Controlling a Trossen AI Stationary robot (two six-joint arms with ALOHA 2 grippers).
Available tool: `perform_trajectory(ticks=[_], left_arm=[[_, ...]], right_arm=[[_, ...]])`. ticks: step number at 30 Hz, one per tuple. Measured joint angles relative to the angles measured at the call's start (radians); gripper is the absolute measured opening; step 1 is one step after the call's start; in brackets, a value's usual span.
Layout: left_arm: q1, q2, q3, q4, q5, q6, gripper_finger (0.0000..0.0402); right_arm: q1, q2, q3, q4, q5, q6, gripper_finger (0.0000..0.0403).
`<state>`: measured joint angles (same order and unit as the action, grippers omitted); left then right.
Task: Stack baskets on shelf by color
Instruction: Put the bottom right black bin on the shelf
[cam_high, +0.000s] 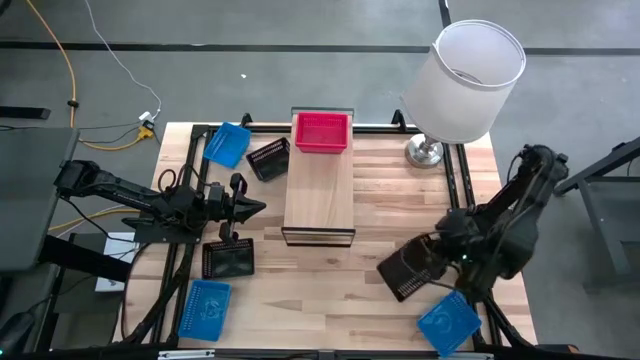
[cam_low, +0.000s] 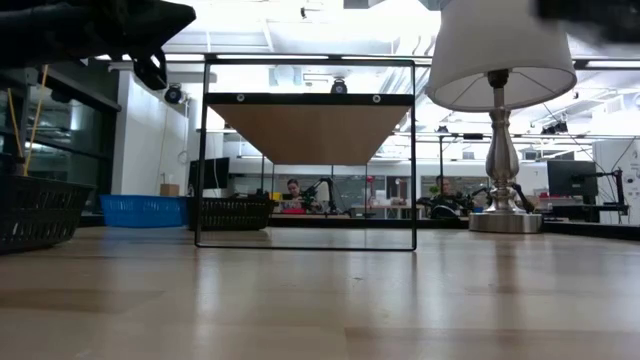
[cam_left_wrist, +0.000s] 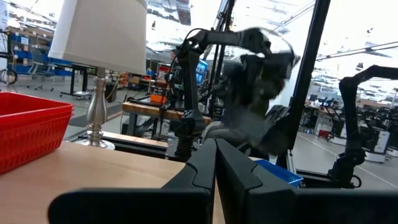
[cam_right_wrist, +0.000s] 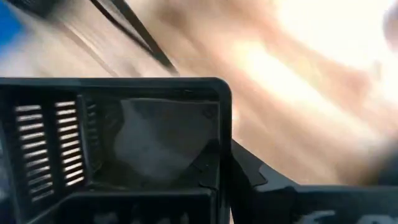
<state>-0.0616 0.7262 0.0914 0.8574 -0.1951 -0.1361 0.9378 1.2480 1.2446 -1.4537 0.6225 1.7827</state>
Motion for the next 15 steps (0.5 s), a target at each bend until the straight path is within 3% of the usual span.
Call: perform_trajectory(ticks=[4,7,10,15], left_arm=[[0.0,0.0,0.0,0.0,0.0,-0.001,0.0001],[0.0,0.0,0.0,0.0,-0.001,-0.002,0.0001],[0.0,0.0,0.0,0.001,-0.001,-0.002,0.0001],[0.0,0.0,0.0,0.004,-0.003,-0.001,0.0001]], right_arm=[[-0.045,0.0,0.126,0.0,0.289,-0.172,0.0001],[-0.125,0.0,0.168,0.022,0.422,-0.301,0.0001],[-0.235,0.0,0.173,0.059,0.493,-0.38,0.0],[-0.449,0.003,0.114,0.239,0.5,-0.443,0.0]])
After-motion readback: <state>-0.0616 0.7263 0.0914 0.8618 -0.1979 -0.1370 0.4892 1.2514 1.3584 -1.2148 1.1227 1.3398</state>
